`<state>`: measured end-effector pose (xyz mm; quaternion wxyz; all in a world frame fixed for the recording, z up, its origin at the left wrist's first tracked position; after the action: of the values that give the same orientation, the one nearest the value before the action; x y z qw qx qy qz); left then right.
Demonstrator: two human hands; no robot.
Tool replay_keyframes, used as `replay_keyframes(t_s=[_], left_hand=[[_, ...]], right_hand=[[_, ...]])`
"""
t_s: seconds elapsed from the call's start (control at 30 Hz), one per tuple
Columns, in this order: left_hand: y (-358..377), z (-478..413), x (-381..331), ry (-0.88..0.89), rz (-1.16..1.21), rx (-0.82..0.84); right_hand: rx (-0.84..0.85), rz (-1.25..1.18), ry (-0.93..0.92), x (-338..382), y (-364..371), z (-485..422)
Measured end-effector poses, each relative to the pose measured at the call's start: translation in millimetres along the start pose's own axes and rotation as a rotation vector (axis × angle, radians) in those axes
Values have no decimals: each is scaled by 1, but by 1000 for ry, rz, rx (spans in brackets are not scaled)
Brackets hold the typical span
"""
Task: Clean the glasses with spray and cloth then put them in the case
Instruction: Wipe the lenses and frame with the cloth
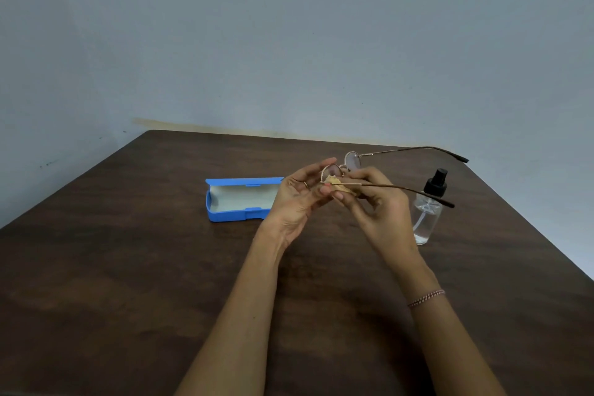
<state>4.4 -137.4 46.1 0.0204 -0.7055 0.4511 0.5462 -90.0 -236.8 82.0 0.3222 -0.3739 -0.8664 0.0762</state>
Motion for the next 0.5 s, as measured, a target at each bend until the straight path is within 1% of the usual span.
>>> replay_keyframes(t_s=[0.07, 0.13, 0.2, 0.3, 0.4, 0.43, 0.5], left_hand=[[2, 0, -1, 10, 22, 8], [5, 1, -1, 9, 13, 21], [7, 1, -1, 3, -11, 21], [3, 0, -3, 19, -15, -25], [-3, 0, -6, 31, 39, -62], [-4, 0, -6, 30, 51, -68], [-4, 0, -7, 18, 76, -67]], right_hand=[[-56, 139, -44, -2, -4, 0], [-104, 217, -45, -2, -5, 1], [-107, 194, -47, 1, -2, 3], [-35, 119, -75, 4, 2, 5], [30, 161, -92, -1, 1, 4], [17, 197, -97, -2, -2, 3], [-75, 260, -83, -4, -11, 1]])
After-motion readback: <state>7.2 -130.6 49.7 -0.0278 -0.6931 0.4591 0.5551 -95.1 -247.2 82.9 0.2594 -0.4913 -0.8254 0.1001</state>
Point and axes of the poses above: each hand's wrist, its own z-axis away from the middle knuckle, its own y-axis out of the palm, x = y × z, the point moved 5 cm from there along -z, towards the middle knuckle, and after that the axes turned 3 degrees about y, right-handed, at the moved point
